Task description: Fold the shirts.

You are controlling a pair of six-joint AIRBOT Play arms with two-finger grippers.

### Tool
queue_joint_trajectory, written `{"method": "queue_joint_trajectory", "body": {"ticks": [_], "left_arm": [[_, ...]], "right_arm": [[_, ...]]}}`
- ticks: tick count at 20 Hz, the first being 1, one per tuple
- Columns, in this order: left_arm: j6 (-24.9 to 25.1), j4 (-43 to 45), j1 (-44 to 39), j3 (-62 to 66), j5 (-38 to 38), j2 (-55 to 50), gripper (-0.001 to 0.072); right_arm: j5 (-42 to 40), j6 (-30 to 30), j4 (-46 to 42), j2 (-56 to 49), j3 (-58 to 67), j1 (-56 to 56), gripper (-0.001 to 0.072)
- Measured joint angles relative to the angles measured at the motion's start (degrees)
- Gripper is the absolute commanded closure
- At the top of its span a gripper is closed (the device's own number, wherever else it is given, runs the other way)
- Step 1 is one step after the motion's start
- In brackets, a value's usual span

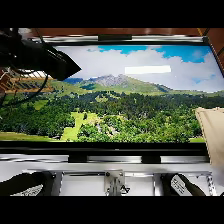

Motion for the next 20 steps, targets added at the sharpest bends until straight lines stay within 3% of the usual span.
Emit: {"method": "queue_joint_trajectory", "body": {"ticks": [4, 10, 20], "left_arm": [[-3.8, 7.4, 1.1, 0.0, -1.6, -7.9, 0.0259], [-9.9, 11.5, 4.3, 0.0, -10.1, -20.0, 0.0259], [-11.6, 11.9, 3.6, 0.0, -9.4, -22.8, 0.0259]], "right_arm": [[-3.7, -0.9, -3.5, -4.3, -3.6, 16.0, 0.0079], [-9.4, -1.9, -7.7, -15.9, -4.8, 36.5, 0.008], [-12.2, -3.3, -8.8, -21.9, -5.0, 45.5, 0.008]]}}
